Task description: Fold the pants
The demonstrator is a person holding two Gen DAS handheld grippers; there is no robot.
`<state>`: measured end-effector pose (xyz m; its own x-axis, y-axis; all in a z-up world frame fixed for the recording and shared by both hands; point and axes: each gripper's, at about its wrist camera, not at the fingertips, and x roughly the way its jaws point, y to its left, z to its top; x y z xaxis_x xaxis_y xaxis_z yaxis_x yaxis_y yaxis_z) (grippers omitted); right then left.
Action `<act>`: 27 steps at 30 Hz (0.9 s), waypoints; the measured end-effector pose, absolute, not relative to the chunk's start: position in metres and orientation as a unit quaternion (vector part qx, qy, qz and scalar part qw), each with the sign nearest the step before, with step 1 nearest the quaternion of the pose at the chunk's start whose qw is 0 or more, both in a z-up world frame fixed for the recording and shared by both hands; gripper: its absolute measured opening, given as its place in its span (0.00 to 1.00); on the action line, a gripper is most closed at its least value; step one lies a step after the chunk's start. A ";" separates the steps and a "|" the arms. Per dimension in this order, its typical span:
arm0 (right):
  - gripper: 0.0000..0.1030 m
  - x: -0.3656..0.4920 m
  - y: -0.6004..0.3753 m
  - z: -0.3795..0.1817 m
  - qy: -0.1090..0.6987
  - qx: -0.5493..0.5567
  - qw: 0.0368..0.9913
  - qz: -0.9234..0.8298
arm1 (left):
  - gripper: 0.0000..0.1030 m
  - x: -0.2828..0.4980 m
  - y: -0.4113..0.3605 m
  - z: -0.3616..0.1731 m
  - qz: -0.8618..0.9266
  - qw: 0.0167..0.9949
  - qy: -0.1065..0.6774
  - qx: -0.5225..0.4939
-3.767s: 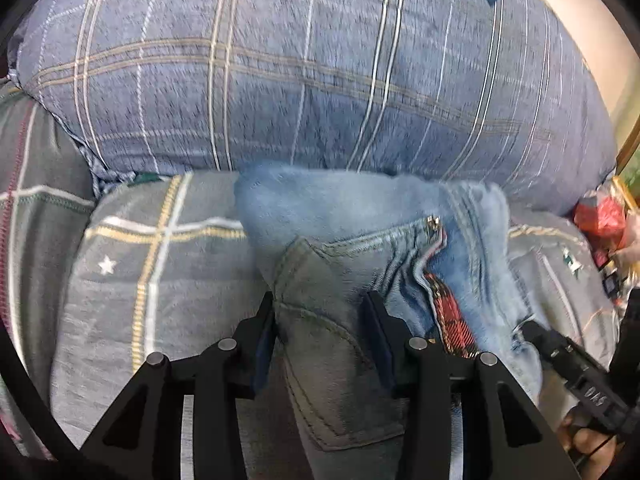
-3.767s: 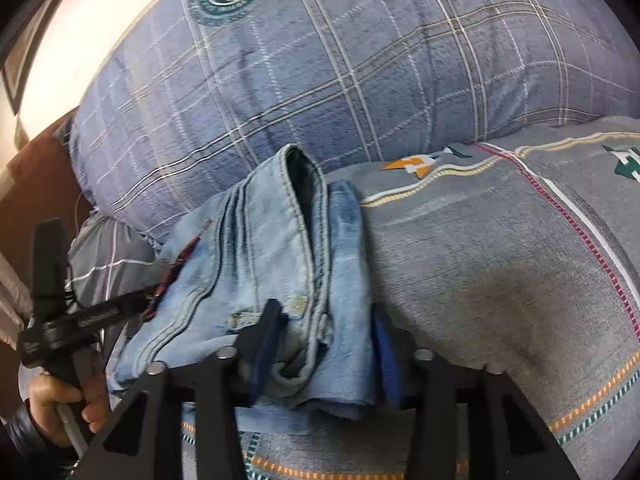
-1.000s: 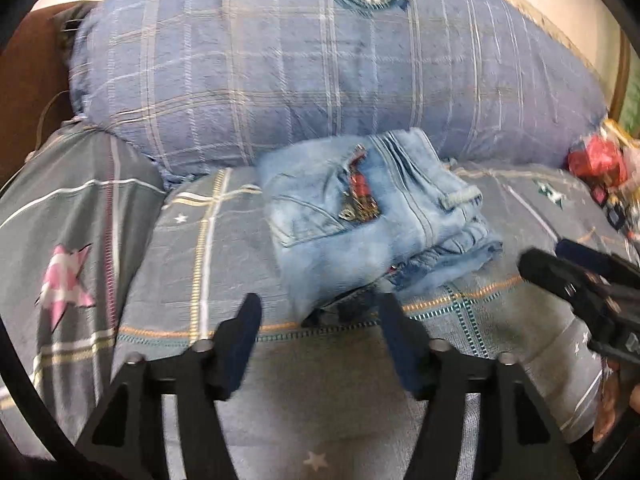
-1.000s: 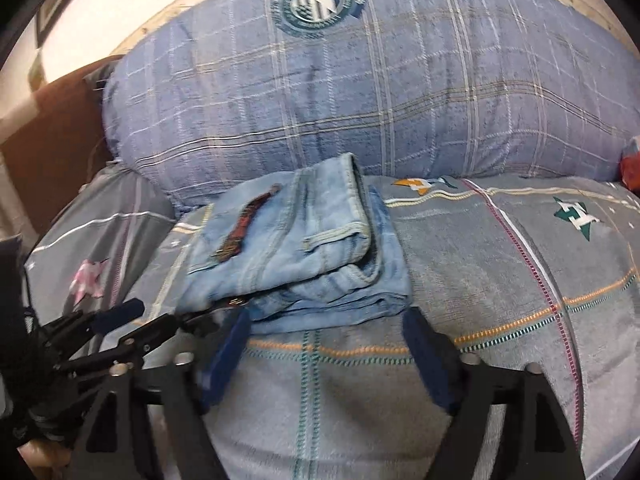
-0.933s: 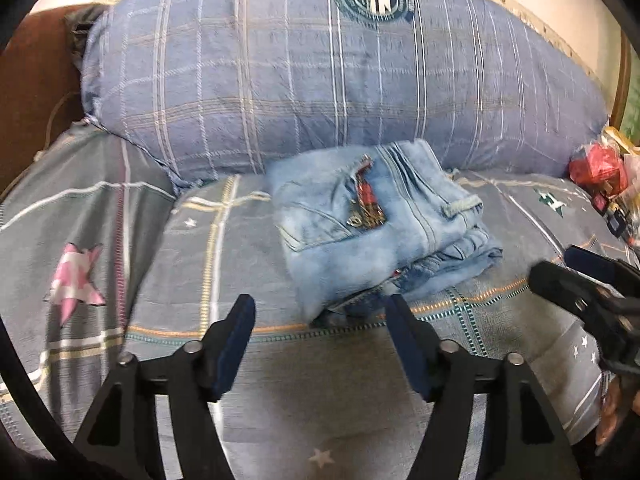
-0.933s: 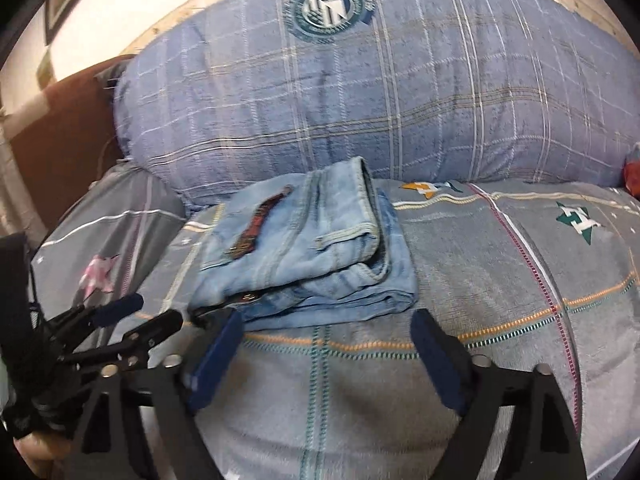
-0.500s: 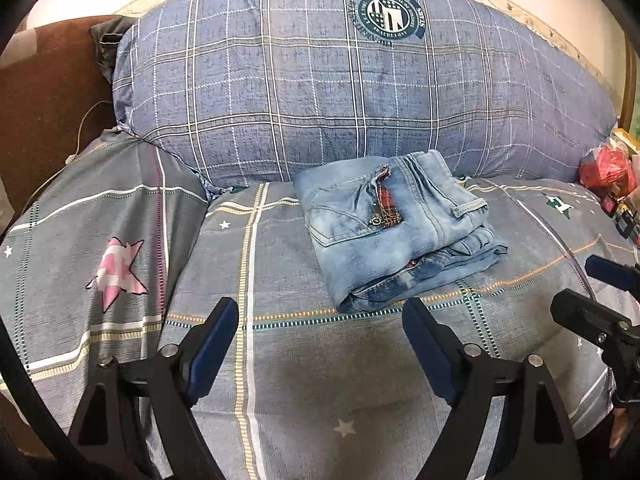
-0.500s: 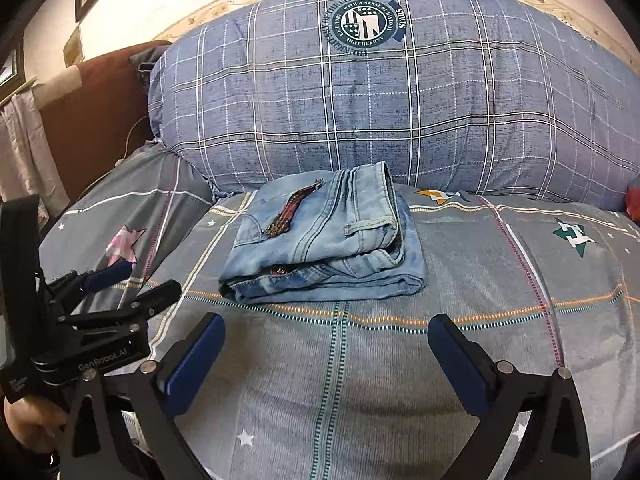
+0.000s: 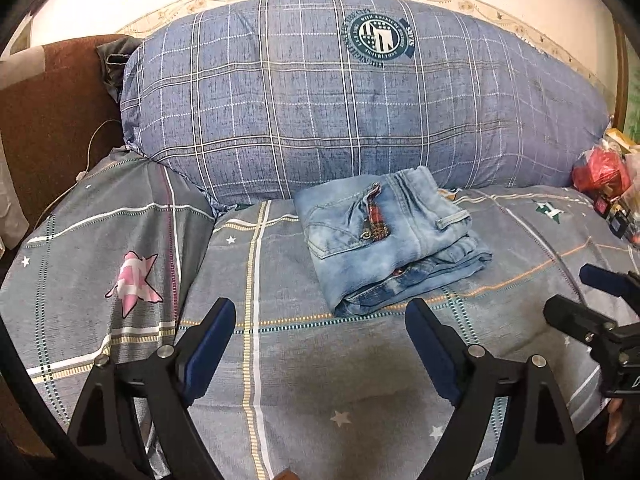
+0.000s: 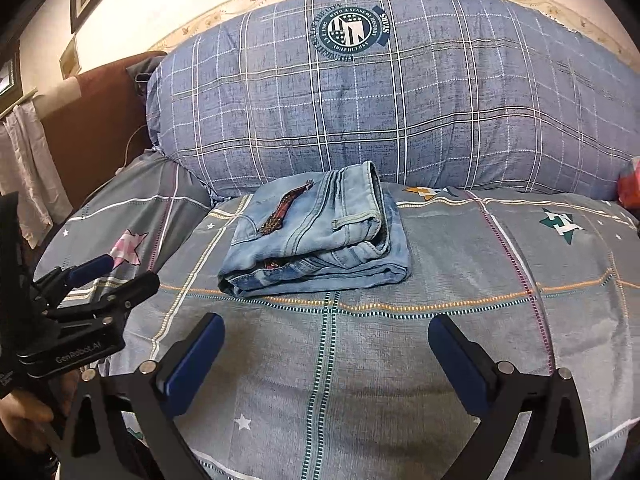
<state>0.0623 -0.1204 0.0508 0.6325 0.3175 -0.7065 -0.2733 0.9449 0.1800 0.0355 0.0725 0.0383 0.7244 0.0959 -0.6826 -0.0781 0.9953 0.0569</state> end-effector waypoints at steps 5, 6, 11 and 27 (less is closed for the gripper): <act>1.00 0.055 -0.119 0.060 0.386 0.027 0.906 0.170 | 0.84 0.029 0.066 0.048 0.058 0.931 0.360 0.027; 1.00 0.053 -0.119 0.063 0.384 0.028 0.907 0.172 | 0.84 0.027 0.066 0.050 0.055 0.932 0.358 0.026; 1.00 0.045 -0.118 0.073 0.373 0.033 0.910 0.179 | 0.84 0.021 0.065 0.057 0.043 0.933 0.357 0.014; 1.00 0.038 -0.122 0.081 0.369 0.025 0.912 0.177 | 0.84 0.017 0.057 0.059 0.039 0.931 0.363 0.014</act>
